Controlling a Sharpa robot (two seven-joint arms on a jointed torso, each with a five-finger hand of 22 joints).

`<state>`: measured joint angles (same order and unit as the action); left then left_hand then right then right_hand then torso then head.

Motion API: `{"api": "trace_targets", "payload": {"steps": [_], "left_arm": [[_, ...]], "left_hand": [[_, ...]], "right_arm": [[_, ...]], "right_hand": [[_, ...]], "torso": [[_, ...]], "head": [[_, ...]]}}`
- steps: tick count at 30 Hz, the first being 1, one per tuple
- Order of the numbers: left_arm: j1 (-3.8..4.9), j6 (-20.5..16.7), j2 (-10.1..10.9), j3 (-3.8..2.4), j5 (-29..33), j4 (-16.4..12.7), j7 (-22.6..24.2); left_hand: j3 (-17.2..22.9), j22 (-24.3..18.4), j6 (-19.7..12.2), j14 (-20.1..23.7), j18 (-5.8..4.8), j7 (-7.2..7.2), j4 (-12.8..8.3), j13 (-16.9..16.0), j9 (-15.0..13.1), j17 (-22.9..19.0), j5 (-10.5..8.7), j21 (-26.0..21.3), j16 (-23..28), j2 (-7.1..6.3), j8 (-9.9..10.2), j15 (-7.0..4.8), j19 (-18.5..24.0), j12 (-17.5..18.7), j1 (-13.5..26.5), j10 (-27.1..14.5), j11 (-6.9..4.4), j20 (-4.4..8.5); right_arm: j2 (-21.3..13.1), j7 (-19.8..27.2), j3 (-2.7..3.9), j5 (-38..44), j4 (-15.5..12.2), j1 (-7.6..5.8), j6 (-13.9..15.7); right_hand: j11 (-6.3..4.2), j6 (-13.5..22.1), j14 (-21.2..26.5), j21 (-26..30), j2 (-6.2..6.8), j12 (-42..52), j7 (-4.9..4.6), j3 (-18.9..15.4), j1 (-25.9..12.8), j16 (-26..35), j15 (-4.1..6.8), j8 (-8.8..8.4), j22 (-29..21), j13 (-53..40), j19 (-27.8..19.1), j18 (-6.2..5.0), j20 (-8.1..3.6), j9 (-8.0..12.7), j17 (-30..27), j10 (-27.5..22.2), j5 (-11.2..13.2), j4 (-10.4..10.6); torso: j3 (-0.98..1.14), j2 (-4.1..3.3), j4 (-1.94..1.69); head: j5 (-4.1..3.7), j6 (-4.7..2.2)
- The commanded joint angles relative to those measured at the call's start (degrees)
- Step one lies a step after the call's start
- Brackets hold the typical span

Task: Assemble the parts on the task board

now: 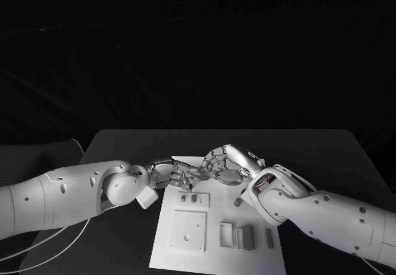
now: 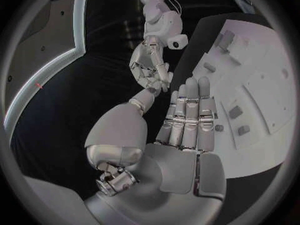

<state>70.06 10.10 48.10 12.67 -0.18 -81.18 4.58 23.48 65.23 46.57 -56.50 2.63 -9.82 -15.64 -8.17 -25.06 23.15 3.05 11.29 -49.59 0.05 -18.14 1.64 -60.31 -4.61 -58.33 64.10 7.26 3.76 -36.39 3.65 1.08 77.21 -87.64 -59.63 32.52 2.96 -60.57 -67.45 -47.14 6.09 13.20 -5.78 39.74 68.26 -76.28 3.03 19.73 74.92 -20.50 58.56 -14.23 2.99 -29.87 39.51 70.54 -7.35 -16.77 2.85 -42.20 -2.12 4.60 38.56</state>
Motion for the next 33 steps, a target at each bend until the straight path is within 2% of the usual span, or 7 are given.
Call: {"api": "trace_targets", "payload": {"steps": [1, 12, 33], "left_arm": [[0.07, 0.43, -0.17, -0.04, -0.34, -0.19, 0.66], [0.08, 1.18, -0.24, -0.04, -0.34, -0.33, 0.82], [0.08, 1.69, -0.31, -0.05, -0.34, -0.40, 0.80]], "left_hand": [[0.41, 0.10, 0.45, 0.01, 0.56, 0.04, -0.01, 0.08, -0.06, 0.11, -0.23, -0.29, 0.24, 0.23, -0.30, 0.00, -0.32, -0.36, -0.30, 0.57, 0.07, 0.12], [-0.17, 0.32, 0.53, 0.08, 0.45, 0.12, 0.46, 0.28, 0.02, 0.36, -0.23, -0.43, 0.34, 0.37, -0.22, -0.03, -0.21, -0.14, 0.89, 0.93, -0.01, 0.19], [-0.18, 0.75, 0.63, 0.32, 0.34, 0.11, 1.51, 0.59, 0.16, 0.89, -0.23, -0.76, 0.56, 3.39, -0.05, -0.05, 0.06, 0.11, 1.96, 1.73, -0.18, 0.25]], "right_arm": [[0.13, 0.63, 0.06, -0.15, 0.09, 0.02, -0.52], [0.38, 0.49, 0.06, -0.17, 0.28, 0.01, -1.00], [0.54, 0.51, 0.05, -0.54, 0.10, 0.01, -1.53]], "right_hand": [[0.03, -0.18, -0.05, -0.32, -0.61, 0.07, -0.05, 0.11, -0.20, -0.38, 0.26, 0.27, 1.11, -0.05, 0.09, -0.77, -0.39, -0.05, 0.06, 0.12, -0.22, 0.01], [0.04, -0.15, -0.05, -0.34, -0.64, 0.05, -0.06, 0.09, -0.23, -0.40, 0.25, 0.25, 1.11, -0.05, 0.11, -0.77, -0.41, -0.07, 0.08, 0.11, -0.21, 0.00], [0.05, -0.12, -0.06, -0.37, -0.70, 0.01, -0.08, 0.05, -0.29, -0.43, 0.24, 0.23, 1.11, -0.04, 0.14, -0.77, -0.44, -0.11, 0.11, 0.11, -0.21, 0.01]], "torso": [[0.00, 0.00, 0.01], [0.00, 0.01, 0.00], [0.04, 0.00, 0.02]], "head": [[-0.02, 0.06], [-0.03, 0.12], [0.02, 0.37]]}}
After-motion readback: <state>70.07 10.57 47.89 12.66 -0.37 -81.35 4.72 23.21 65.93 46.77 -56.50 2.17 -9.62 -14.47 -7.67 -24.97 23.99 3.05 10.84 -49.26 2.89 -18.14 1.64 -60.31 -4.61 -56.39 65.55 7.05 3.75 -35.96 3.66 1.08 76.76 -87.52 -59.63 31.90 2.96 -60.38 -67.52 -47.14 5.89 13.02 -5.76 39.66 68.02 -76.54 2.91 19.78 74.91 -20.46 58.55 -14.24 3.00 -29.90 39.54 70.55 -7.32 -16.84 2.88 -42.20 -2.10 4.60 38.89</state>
